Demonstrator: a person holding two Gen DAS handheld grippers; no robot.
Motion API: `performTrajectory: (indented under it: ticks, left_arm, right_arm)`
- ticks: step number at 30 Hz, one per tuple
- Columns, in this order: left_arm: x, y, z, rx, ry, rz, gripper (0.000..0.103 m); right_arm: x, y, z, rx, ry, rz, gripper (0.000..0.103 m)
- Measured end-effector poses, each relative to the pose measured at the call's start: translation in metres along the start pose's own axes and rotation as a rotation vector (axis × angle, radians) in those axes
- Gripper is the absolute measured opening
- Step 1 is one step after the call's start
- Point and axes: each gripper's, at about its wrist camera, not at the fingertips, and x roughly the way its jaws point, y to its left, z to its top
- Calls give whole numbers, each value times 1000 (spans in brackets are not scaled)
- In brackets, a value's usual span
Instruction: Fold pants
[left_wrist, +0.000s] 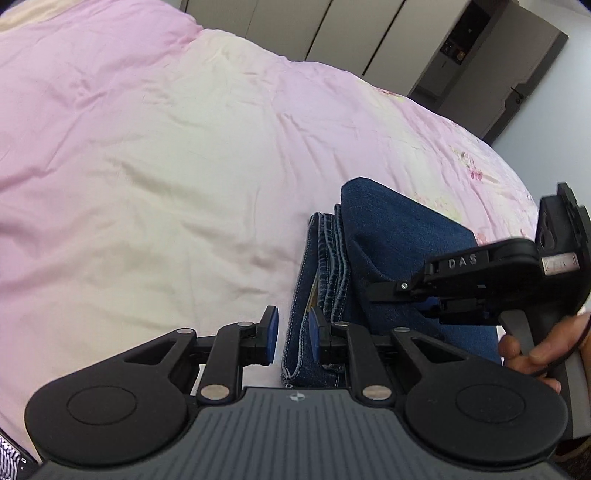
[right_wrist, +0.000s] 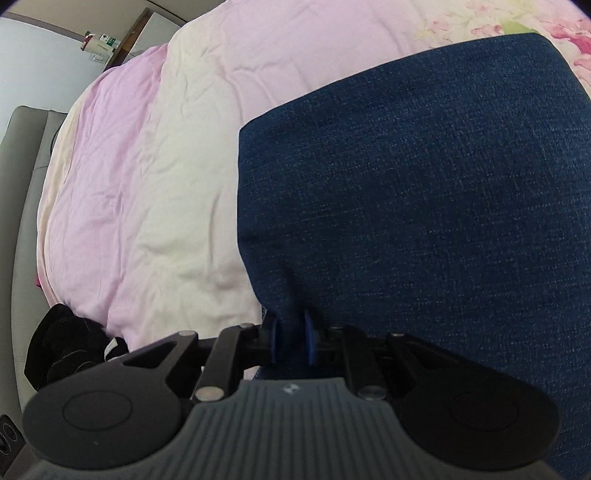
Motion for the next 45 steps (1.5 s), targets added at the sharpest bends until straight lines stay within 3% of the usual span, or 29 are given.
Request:
performTrajectory:
  ticks: [4, 7, 10, 14, 17, 19, 21, 23, 26, 28, 32, 34, 37, 40, 45]
  left_arm:
    - [4, 14, 5, -106, 16, -87, 19]
    - [-1, 17, 6, -155, 0, -129, 30]
    - [1, 18, 8, -212, 2, -182, 42]
    - [23, -1, 10, -204, 52, -221, 57]
    - [51, -21, 9, -188, 104, -194, 58]
    - [70, -31, 5, -188, 137, -192, 57]
    - [80, -37, 2, -188, 164, -172, 26]
    - [80, -41, -2, -191, 153, -155, 21]
    - [54, -52, -1, -157, 75, -173, 16]
    - [30, -63, 5, -99, 21, -183, 15]
    - [12, -68, 17, -14, 11, -145, 15]
    - [24, -64, 18, 8, 60, -112, 15]
    - [54, -53, 9, 50, 133, -20, 15]
    - [75, -43, 3, 44, 205, 16, 16]
    - [89, -67, -1, 217, 262, 146, 29]
  right_arm:
    - [-7, 14, -5, -94, -12, -6, 23]
    - [-20, 12, -7, -85, -38, 82, 33]
    - [-38, -2, -12, -23, -83, 165, 34]
    - [-64, -19, -20, -60, -176, 90, 35]
    - [-83, -40, -29, -56, -221, 53, 35]
    - [-93, -55, -34, -32, -233, 45, 35]
    - [-104, -71, -39, -21, -246, 26, 35]
    - [-117, -85, -42, -39, -265, -21, 35]
    - [-130, -103, -49, -66, -293, -91, 36]
    - [-137, -120, -55, -52, -296, -87, 36]
    - [-152, -133, -59, -64, -306, -63, 35]
    - [-153, -130, -63, -108, -302, -69, 34]
    - [-143, -128, -74, -158, -270, -83, 21]
    - [-121, -135, -87, -167, -204, -118, 15]
    - [-94, -139, -102, -249, -194, -201, 9]
